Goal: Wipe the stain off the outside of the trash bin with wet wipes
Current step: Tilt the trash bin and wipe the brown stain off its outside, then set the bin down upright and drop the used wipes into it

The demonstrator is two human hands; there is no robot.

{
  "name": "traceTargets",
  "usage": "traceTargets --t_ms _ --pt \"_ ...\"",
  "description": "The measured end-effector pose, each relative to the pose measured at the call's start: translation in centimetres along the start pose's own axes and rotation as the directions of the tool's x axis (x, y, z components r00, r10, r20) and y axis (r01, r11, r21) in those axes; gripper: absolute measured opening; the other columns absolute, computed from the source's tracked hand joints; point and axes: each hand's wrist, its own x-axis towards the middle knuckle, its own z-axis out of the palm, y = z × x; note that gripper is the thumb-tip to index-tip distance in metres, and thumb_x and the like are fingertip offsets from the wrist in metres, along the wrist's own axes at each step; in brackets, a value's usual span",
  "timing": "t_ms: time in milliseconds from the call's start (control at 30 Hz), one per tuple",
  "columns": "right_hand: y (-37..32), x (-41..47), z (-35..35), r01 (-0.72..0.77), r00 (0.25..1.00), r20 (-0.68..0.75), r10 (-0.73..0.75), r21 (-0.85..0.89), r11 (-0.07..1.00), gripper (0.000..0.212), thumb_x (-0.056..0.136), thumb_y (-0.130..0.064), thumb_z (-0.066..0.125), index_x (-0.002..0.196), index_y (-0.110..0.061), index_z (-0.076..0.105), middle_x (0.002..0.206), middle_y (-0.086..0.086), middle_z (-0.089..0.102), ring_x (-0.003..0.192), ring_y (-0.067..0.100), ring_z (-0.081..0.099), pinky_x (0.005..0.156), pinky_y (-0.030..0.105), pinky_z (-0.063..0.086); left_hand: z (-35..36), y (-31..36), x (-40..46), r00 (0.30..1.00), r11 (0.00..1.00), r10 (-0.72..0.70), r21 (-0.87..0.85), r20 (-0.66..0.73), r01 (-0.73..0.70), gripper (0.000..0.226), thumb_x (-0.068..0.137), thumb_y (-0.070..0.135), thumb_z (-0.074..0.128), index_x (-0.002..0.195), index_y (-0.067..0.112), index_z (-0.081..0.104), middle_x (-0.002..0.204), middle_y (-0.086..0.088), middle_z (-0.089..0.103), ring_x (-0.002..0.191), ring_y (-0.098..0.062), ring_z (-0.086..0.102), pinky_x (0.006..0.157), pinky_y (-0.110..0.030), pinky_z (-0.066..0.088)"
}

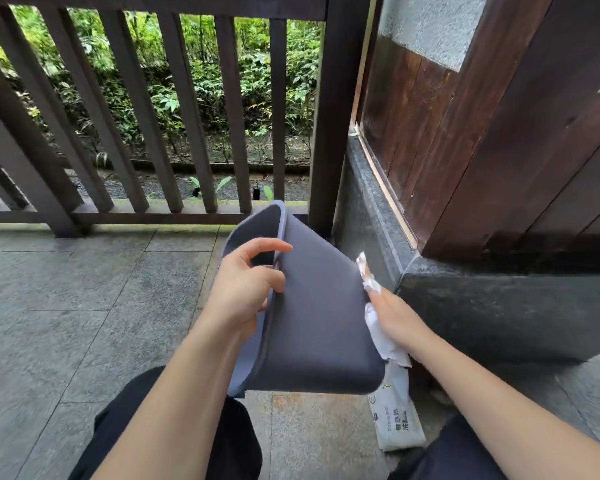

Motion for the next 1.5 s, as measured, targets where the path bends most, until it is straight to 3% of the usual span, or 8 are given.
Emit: traceTargets --t_ms 100,200,433,633,900,1067,1267,1500 --pt "1.0 -0.7 -1.0 -0.258 0.965 0.1 0.241 0.502 0.825 0.051 0.109 -0.041 0.036 0.141 -0.005 0.052 0.123 0.027 0.067 0.11 0.044 0.066 0.096 0.045 0.055 -0.2 -1.7 0.3 0.999 0.996 -0.043 0.081 0.01 0.042 0.058 0.064 -0.018 0.053 0.085 0.028 0.08 0.073 -0.005 0.055 0.058 -0.019 0.046 0.049 -0.024 0.029" --pt "0.9 -0.6 -2.4 -0.26 0.965 0.176 0.195 0.741 0.619 0.037 0.11 -0.038 0.034 0.128 -0.015 0.056 0.101 0.014 0.071 0.081 0.024 0.074 0.073 0.035 0.059 -0.5 -3.3 0.8 0.995 0.988 -0.093 0.123 -0.028 0.095 0.052 0.066 -0.019 0.053 0.081 0.023 0.079 0.073 -0.005 0.054 0.055 -0.012 0.045 0.043 -0.02 0.026" --pt "0.6 0.1 -3.7 -0.335 0.941 0.239 0.24 0.755 0.563 0.037 0.106 -0.035 0.048 0.127 -0.005 0.056 0.119 0.025 0.07 0.115 0.04 0.068 0.073 0.04 0.062 -0.8 -6.2 3.2 0.989 0.968 -0.14 0.201 -0.048 0.147 0.059 0.065 -0.02 0.059 0.097 0.026 0.078 0.07 -0.007 0.051 0.055 -0.024 0.042 0.046 -0.023 0.029" --pt "0.5 2.6 -3.5 -0.374 0.925 0.254 0.283 0.743 0.556 0.044 0.102 -0.03 0.059 0.131 0.003 0.054 0.125 0.029 0.067 0.113 0.042 0.069 0.087 0.049 0.061 0.7 -7.2 6.8 0.989 0.917 -0.123 0.373 -0.08 0.144 0.06 0.06 -0.012 0.06 0.089 0.038 0.077 0.067 -0.005 0.055 0.035 -0.011 0.037 0.04 -0.021 0.032" --pt "-0.2 6.3 -3.0 -0.418 0.908 0.338 0.249 0.776 0.473 0.031 0.106 -0.02 0.05 0.131 -0.003 0.056 0.118 0.026 0.071 0.096 0.036 0.074 0.078 0.051 0.061 2.5 -9.1 15.2 0.985 0.85 -0.058 0.509 -0.161 0.134 0.049 0.058 -0.006 0.061 0.086 0.033 0.074 0.064 -0.005 0.067 0.045 -0.019 0.052 0.043 -0.027 0.041" --pt "0.3 7.5 -1.6 -0.44 0.898 0.367 0.243 0.726 0.529 0.031 0.102 -0.031 0.058 0.11 -0.003 0.068 0.101 0.017 0.079 0.097 0.034 0.076 0.088 0.049 0.061 3.6 -10.7 20.7 0.972 0.842 -0.018 0.521 -0.236 0.142 0.043 0.07 -0.004 0.058 0.087 0.032 0.072 0.071 -0.005 0.068 0.054 -0.02 0.054 0.05 -0.028 0.041" --pt "0.6 8.9 -0.2 -0.443 0.897 0.376 0.234 0.771 0.458 0.037 0.101 -0.031 0.06 0.123 -0.002 0.065 0.107 0.018 0.078 0.099 0.033 0.076 0.09 0.048 0.061 5.6 -10.6 25.7 0.96 0.861 0.051 0.499 -0.277 0.098 0.04 0.073 -0.003 0.054 0.075 0.03 0.075 0.084 -0.003 0.07 0.07 -0.022 0.057 0.057 -0.027 0.043" --pt "1.2 8.9 -0.1 -0.41 0.912 0.351 0.214 0.809 0.421 0.032 0.101 -0.031 0.059 0.121 -0.007 0.069 0.111 0.015 0.077 0.106 0.032 0.074 0.094 0.05 0.058 6.5 -10.2 30.9 0.942 0.928 0.023 0.358 -0.335 0.105 0.028 0.061 -0.003 0.06 0.064 0.023 0.07 0.056 0.003 0.06 0.057 -0.021 0.051 0.043 -0.017 0.037"
